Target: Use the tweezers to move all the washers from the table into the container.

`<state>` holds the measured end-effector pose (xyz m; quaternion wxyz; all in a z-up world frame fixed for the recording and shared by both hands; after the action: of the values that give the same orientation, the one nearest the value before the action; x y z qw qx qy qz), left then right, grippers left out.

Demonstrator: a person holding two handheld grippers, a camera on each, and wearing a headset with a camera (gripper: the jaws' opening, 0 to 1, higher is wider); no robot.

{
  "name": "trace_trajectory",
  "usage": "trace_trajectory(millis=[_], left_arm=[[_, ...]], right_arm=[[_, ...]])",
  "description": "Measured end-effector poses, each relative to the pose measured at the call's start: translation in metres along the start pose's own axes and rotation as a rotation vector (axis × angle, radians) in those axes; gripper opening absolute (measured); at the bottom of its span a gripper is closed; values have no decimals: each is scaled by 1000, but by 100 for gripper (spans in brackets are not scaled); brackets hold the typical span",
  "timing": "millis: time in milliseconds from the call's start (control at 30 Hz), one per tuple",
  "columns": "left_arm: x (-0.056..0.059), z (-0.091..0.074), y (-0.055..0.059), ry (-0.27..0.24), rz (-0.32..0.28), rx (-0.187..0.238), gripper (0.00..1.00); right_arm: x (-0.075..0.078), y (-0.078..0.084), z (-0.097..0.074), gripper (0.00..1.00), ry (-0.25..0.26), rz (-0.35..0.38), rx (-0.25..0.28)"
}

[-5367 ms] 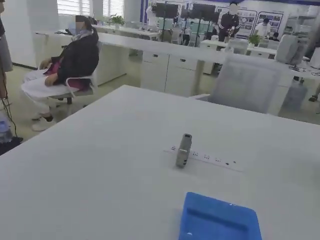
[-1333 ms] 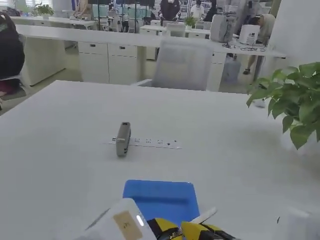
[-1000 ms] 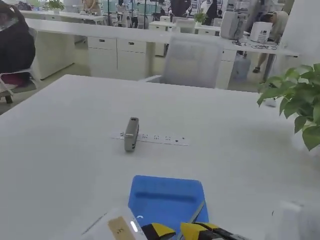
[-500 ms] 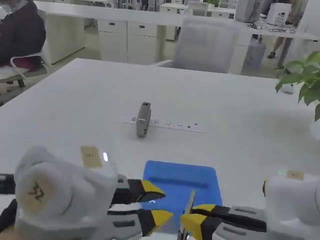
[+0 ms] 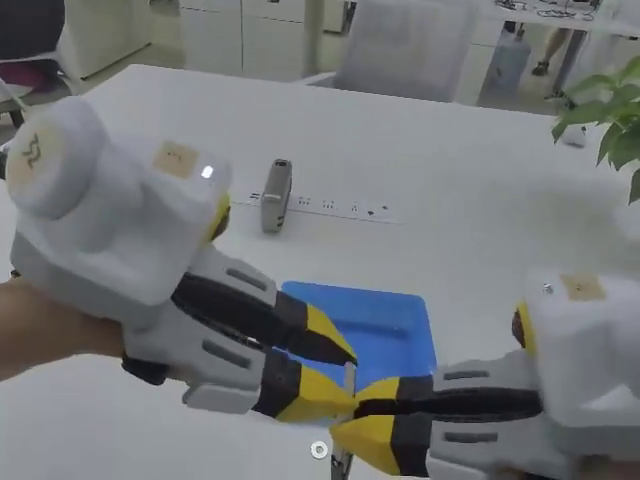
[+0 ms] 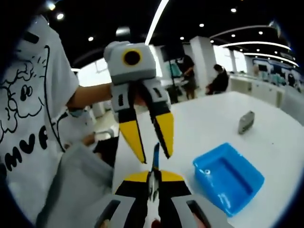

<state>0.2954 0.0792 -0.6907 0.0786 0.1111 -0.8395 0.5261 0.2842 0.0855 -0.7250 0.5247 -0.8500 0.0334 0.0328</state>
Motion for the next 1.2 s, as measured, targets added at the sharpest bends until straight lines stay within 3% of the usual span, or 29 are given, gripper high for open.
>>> trace_trajectory(millis=[167,333,367,400,467,533,600,633,733,833,933,1100,1200], left_arm=[[9,1,5,96,-44,1,1],[6,-1,9,70,-64,-8,0],[5,-1,10,57,-58,-6,0],[-2,-2,9,1,-55,11,0],[-5,-2,9,-52,-57,17,0],[-8,-4,10,-113,-9,17,0],[-11,-6,13,-176,-11,-3,0],[-11,-5,14,-183,-1,-9,0],[-15,-4,19,-266,51,-52,0],[-20,-2,25,-324,52,-46,0],[-26,0,31,-369,41,-43,0],[-38,6,41,-405,34,-71,0],[-43,7,45,-417,21,-66,0]], right_arm=[[-7,2,3,2,-50,-40,-28],[-4,4,6,3,-45,-35,-33],[-3,4,6,3,-38,-31,-32],[2,4,7,3,-5,-29,-32],[9,5,9,2,28,-21,-32],[12,5,13,2,53,-17,-25],[17,6,16,3,95,-30,-26],[17,6,18,3,99,-35,-28],[21,10,26,4,147,-54,-39],[29,16,30,4,184,-19,-31],[36,22,34,5,201,11,-24],[43,32,41,5,217,32,-32],[47,37,42,5,224,50,-35]])
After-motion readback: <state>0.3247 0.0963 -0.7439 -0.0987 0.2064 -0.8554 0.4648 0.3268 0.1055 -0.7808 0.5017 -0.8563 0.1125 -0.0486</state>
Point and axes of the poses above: the centre of the closed fingertips' face, and the gripper's own axes: z roughly forward along the fingers, x roughly to its right, y roughly out of its underside, the point moved 1 cm from there along -z, roughly backward along the fingers, and after that the axes turned 8 degrees about -z, right-handed, at the moved point
